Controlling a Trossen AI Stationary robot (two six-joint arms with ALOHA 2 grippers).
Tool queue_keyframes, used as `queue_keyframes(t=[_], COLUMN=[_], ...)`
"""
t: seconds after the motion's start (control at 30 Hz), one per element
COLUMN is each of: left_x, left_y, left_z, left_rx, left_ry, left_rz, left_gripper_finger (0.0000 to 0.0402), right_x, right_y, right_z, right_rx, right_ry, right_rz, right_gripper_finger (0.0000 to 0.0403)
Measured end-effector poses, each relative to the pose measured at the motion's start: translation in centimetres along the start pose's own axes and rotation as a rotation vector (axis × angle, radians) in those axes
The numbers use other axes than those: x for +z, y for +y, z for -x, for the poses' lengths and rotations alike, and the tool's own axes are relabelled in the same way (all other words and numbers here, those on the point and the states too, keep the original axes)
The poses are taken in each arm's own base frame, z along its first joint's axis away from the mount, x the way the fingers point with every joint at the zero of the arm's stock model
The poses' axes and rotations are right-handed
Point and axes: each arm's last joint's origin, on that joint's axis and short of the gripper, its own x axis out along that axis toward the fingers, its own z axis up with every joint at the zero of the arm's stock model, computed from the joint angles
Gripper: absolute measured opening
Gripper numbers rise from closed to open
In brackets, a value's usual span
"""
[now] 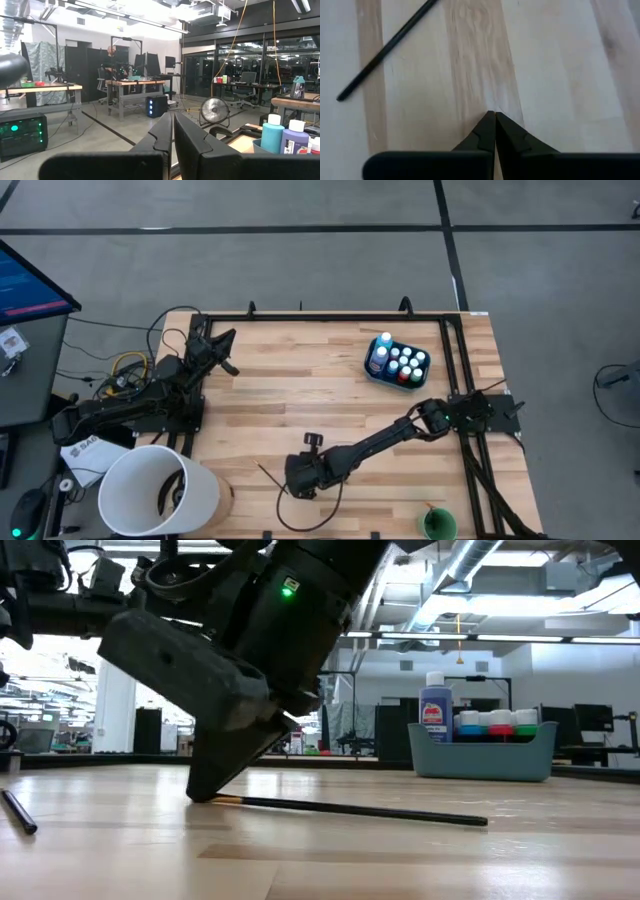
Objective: Pick & Place Paint Supplies
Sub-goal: Put the right gold paint brush into the green cup
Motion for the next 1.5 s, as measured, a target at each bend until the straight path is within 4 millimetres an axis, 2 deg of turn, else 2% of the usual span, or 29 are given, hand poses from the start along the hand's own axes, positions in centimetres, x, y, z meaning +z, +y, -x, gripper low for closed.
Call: queue_keyframes(t=[0.23, 0.53, 0.77, 0.93, 1.2, 1.33, 1.5], left_x=[0.0, 0.0, 0.0, 0.0, 0.0, 0.0, 0.0], left_y=[0.0, 0.0, 0.0, 0.0, 0.0, 0.0, 0.0], left_z=[0.0, 0.0, 0.0, 0.0, 0.0, 0.0, 0.0], left_rx=[0.0, 0.0, 0.0, 0.0, 0.0, 0.0, 0.0], left_ry=[0.0, 0.0, 0.0, -0.001, -0.001, 0.0, 0.0], left_rz=[0.0, 0.0, 0.0, 0.001, 0.001, 0.001, 0.0], left_gripper_finger=[0.0008, 0.0008, 0.0008, 0.0008, 0.0008, 0.0008, 0.0008], right_x=[-0.2, 0.5, -0.4, -2.5, -8.6, -11.5, -14.3], right_y=[0.8, 1.5, 2.2, 1.7, 0.7, 0.5, 1.5], right_z=[2.5, 7.1, 14.7, 21.5, 32.5, 36.0, 38.4], right_rx=[-0.053, -0.07, -0.125, -0.182, -0.199, -0.178, -0.127], right_ry=[-0.039, -0.124, -0.203, -0.233, -0.37, -0.471, -0.606], right_rz=[0.048, 0.044, 0.045, 0.022, -0.046, -0.077, -0.077], right_gripper_finger=[0.0, 0.0, 0.0, 0.0, 0.0, 0.0, 0.0])
